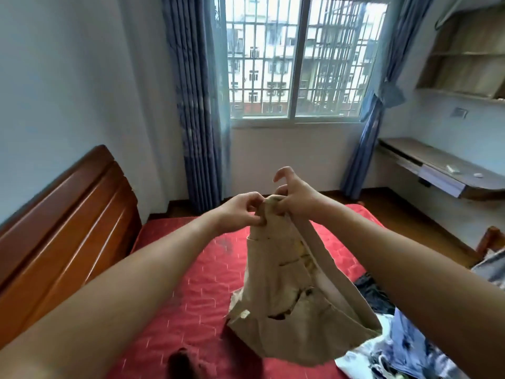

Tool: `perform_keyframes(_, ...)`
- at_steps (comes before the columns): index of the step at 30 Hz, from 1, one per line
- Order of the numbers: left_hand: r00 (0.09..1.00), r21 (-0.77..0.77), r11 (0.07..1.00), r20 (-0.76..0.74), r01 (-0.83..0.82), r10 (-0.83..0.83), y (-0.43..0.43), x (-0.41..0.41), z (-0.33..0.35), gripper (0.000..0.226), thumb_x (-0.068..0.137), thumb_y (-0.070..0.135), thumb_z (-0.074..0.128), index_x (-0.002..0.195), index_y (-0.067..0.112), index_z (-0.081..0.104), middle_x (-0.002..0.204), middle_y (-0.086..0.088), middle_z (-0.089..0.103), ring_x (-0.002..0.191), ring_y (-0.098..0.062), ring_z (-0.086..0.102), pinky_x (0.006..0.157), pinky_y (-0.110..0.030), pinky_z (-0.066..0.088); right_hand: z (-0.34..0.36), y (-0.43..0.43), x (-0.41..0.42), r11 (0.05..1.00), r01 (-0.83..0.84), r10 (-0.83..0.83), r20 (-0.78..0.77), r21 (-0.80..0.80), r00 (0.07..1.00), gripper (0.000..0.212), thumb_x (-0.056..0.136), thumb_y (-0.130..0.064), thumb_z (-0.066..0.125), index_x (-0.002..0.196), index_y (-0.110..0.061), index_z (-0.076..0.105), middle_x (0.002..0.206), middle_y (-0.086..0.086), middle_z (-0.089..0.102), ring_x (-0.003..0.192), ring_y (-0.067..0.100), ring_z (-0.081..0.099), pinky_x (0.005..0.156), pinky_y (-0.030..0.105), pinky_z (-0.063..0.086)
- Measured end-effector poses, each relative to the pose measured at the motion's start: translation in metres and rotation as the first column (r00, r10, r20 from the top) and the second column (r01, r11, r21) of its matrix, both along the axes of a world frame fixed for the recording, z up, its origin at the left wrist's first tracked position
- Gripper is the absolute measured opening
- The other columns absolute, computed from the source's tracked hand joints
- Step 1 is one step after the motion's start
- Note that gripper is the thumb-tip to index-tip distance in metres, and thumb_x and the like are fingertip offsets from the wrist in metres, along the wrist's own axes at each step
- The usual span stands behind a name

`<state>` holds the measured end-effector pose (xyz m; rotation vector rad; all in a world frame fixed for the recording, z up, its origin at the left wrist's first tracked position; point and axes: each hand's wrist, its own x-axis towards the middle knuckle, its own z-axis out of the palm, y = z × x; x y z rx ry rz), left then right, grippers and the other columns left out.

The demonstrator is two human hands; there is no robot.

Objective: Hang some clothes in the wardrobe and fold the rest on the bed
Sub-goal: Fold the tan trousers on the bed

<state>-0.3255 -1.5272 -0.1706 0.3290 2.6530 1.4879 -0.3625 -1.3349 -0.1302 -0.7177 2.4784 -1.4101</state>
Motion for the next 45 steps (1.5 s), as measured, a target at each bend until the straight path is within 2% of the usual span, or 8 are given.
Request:
perform_keyframes(8, 0.925, -0.093, 0.983, -0.362, -0.158, 0.114, 0.056, -0.032, 0.019, 0.014, 0.08, 0.001, 0.06, 0.075, 0.004, 0.048, 0.067, 0.003, 0.041, 0.062, -0.008, 0.035, 0.059, -0.027, 0.033, -0.071, 0.109, -0.02, 0.994, 0.047, -0.035, 0.122, -0.099, 0.992, 0.042, 0.079, -0.017, 0.086, 0.113, -0.015, 0.062, 0.094, -0.002, 0.071, 0.082, 0.004, 0.066, 0.072, 0.024, 0.055)
perform_keyframes(12, 0.882, -0.09, 0.971, -0.442, -0.222, 0.161, 0.06, -0.044, 0.049, 0.02, 0.079, 0.0, 0.057, 0.071, 0.006, 0.04, 0.065, 0.002, 0.037, 0.06, -0.009, 0.033, 0.059, -0.029, 0.031, -0.136, 0.138, -0.037, 0.982, 0.05, -0.059, 0.042, 0.183, 0.997, 0.044, 0.079, -0.01, 0.078, 0.12, -0.021, 0.067, 0.11, -0.003, 0.073, 0.103, 0.015, 0.067, 0.088, 0.038, 0.055)
perform_keyframes(18, 0.899, -0.347, 0.91, -0.434, -0.227, 0.059, 0.039, -0.044, 0.081, 0.063, 0.077, -0.005, 0.05, 0.128, 0.033, 0.047, 0.096, 0.007, 0.057, 0.086, -0.001, 0.06, 0.074, -0.015, 0.047, -0.149, 0.129, -0.075, 0.922, 0.08, -0.038, -0.117, 0.378, 0.992, 0.012, 0.077, -0.01, 0.057, 0.087, -0.015, 0.061, 0.088, 0.004, 0.069, 0.088, 0.024, 0.063, 0.071, 0.037, 0.044)
perform_keyframes(25, 0.951, -0.884, 0.414, -0.287, -0.216, -0.117, -0.014, -0.031, 0.074, 0.086, 0.082, 0.002, 0.067, 0.135, 0.061, 0.035, 0.122, 0.01, 0.031, 0.088, -0.014, 0.055, 0.068, -0.032, 0.057, -0.068, 0.125, -0.117, 0.939, 0.1, 0.031, -0.373, 0.328, 0.927, 0.033, 0.078, -0.005, 0.05, 0.098, -0.022, 0.03, 0.076, 0.008, 0.061, 0.068, 0.034, 0.06, 0.063, 0.043, 0.05)
perform_keyframes(31, 0.93, -0.773, 0.544, -0.364, -0.326, 0.041, -0.038, -0.036, 0.082, 0.021, 0.083, 0.007, 0.062, 0.084, 0.027, 0.056, 0.089, 0.009, 0.046, 0.081, -0.018, 0.054, 0.064, -0.023, 0.041, -0.036, 0.151, -0.132, 0.808, 0.216, 0.253, -0.653, 0.548, 0.714, 0.029, 0.086, -0.009, 0.05, 0.103, -0.027, 0.036, 0.089, 0.0, 0.056, 0.078, 0.036, 0.063, 0.064, 0.037, 0.046)
perform_keyframes(35, 0.904, -0.688, 0.616, -0.416, -0.383, 0.097, -0.039, -0.038, 0.084, 0.036, 0.077, 0.001, 0.065, 0.061, 0.024, 0.042, 0.072, 0.009, 0.047, 0.068, -0.016, 0.049, 0.057, -0.016, 0.03, -0.042, 0.164, -0.13, 0.678, 0.285, 0.454, -0.691, 0.678, 0.563, 0.037, 0.097, -0.018, 0.047, 0.13, -0.032, 0.041, 0.097, 0.002, 0.051, 0.08, 0.032, 0.069, 0.062, 0.035, 0.044)
perform_keyframes(40, 0.886, -0.584, 0.677, -0.395, -0.448, 0.245, -0.049, -0.038, 0.094, 0.012, 0.078, -0.001, 0.065, 0.071, 0.007, 0.059, 0.07, -0.005, 0.062, 0.069, -0.025, 0.062, 0.066, -0.036, 0.051, -0.046, 0.167, -0.123, 0.723, 0.167, 0.43, -0.627, 0.67, 0.65, 0.051, 0.088, -0.061, 0.055, 0.127, -0.032, 0.04, 0.107, -0.002, 0.063, 0.092, 0.028, 0.07, 0.074, 0.038, 0.053)
perform_keyframes(45, 0.906, -0.396, 0.816, -0.21, -0.421, 0.366, -0.052, -0.038, 0.092, 0.026, 0.083, -0.023, 0.044, 0.095, -0.005, 0.059, 0.088, -0.018, 0.056, 0.079, -0.03, 0.06, 0.071, -0.048, 0.062, -0.041, 0.161, -0.125, 0.771, 0.045, 0.405, -0.544, 0.635, 0.735, 0.028, 0.087, -0.042, 0.065, 0.106, -0.032, 0.048, 0.089, -0.008, 0.063, 0.09, 0.025, 0.065, 0.071, 0.036, 0.049)
